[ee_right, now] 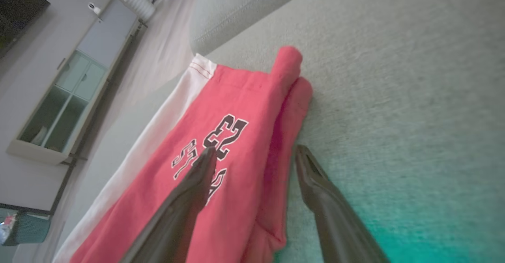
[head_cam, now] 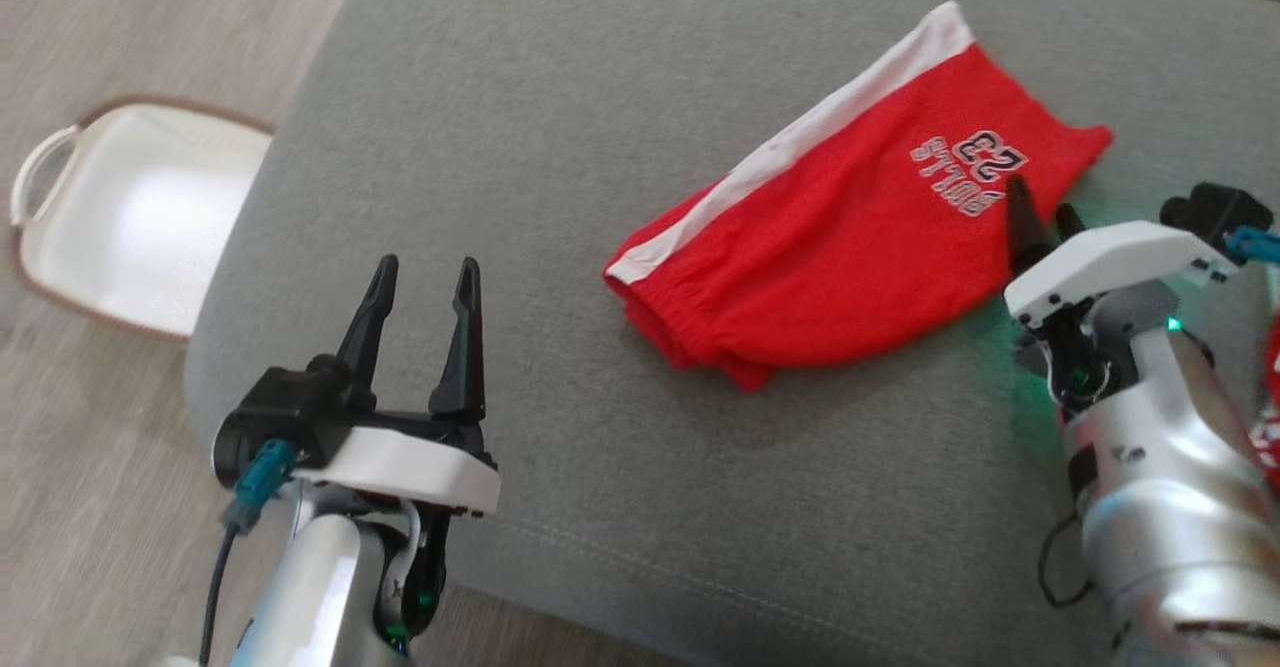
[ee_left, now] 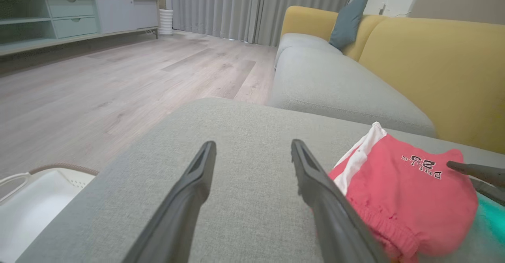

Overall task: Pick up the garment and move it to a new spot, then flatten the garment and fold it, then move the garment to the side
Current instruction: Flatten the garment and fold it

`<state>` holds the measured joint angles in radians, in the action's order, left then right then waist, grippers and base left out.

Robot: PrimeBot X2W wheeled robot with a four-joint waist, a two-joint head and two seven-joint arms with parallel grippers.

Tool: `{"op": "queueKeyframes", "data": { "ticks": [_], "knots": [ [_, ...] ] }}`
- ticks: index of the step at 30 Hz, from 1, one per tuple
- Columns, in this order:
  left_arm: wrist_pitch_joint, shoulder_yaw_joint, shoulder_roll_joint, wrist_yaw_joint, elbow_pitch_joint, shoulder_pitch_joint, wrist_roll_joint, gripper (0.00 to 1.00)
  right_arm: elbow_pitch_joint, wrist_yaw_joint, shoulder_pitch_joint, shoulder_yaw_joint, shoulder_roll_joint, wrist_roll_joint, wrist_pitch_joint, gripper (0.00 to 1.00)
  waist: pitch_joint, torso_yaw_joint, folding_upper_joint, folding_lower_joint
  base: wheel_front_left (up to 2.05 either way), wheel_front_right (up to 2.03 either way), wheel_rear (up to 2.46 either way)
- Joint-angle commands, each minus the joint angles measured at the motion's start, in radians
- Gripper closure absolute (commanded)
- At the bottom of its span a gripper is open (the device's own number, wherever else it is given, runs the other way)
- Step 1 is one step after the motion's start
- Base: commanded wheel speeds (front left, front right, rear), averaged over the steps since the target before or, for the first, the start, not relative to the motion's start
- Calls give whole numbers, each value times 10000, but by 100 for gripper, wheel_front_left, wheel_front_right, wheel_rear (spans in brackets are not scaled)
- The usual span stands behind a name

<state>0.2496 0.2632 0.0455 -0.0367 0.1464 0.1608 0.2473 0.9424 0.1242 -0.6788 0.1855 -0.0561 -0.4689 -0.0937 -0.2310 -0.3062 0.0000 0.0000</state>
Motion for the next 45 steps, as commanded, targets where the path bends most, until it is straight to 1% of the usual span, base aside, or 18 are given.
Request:
{"op": "queueKeyframes", "data": {
  "ticks": [1,2,7,10,16,17,18,21,23,25,28,33,38,40,43,44,45],
  "knots": [
    [122,-264,48,-91,-300,444,85,0,90,65,-586,92,57,425,85,0,-223,-285,0,0,0,0,0],
    [122,-264,48,-91,-300,444,85,0,90,65,-586,92,57,425,85,0,-223,-285,0,0,0,0,0],
    [122,-125,48,-127,-297,569,219,0,1562,65,-1443,1454,-80,1636,206,0,-382,-550,0,0,0,0,0],
    [122,-12,48,-171,-320,606,289,0,2216,65,-1863,2070,-175,2319,269,0,-465,-643,0,0,0,0,0],
    [122,119,48,-258,-359,702,372,0,2959,65,-2488,3037,-220,3352,231,0,-608,-695,0,0,0,0,0],
    [122,118,47,-270,-357,720,380,0,3015,65,-2572,3167,-203,3466,211,48,-623,-680,0,0,0,0,0],
    [122,117,47,-274,-350,736,385,0,3059,65,-2645,3283,-181,3565,215,100,-627,-653,0,0,0,0,0],
    [122,93,47,-270,-282,748,361,0,3166,65,-2800,3667,-60,3753,460,100,-505,-429,0,0,0,0,0],
    [122,74,47,-260,-248,715,334,0,3208,65,-2782,3825,-4,3683,692,100,-369,-254,0,0,0,0,0],
    [122,39,47,-248,-228,664,291,0,3257,65,-2715,3929,35,3493,921,100,-197,-43,0,0,0,0,0],
    [122,-30,47,-218,-188,561,207,0,3394,65,-2642,3641,52,2867,1160,100,114,300,0,0,0,0,0],
    [122,-193,47,-155,-141,364,26,0,3475,65,-2097,2574,56,1017,1413,100,655,954,0,0,0,0,0],
    [122,-369,47,-127,-128,95,-117,0,3481,65,-1181,840,57,-1106,1468,100,1165,1549,0,0,0,0,0],
    [122,-432,47,-127,-125,-20,-167,0,3466,65,-721,126,57,-1937,1565,100,1329,1721,0,0,0,0,0],
    [122,-518,47,-113,-130,-180,-228,0,3129,65,86,-900,57,-3112,1795,100,1546,1905,0,0,0,0,0],
    [122,-544,47,-107,-127,-236,-246,0,2970,65,357,-1169,57,-3490,1915,100,1631,1955,0,0,0,0,0],
    [122,-544,47,-107,-127,-236,-246,0,2970,65,357,-1169,57,-3490,1915,100,1631,1955,0,0,0,0,0]
  ]
}}
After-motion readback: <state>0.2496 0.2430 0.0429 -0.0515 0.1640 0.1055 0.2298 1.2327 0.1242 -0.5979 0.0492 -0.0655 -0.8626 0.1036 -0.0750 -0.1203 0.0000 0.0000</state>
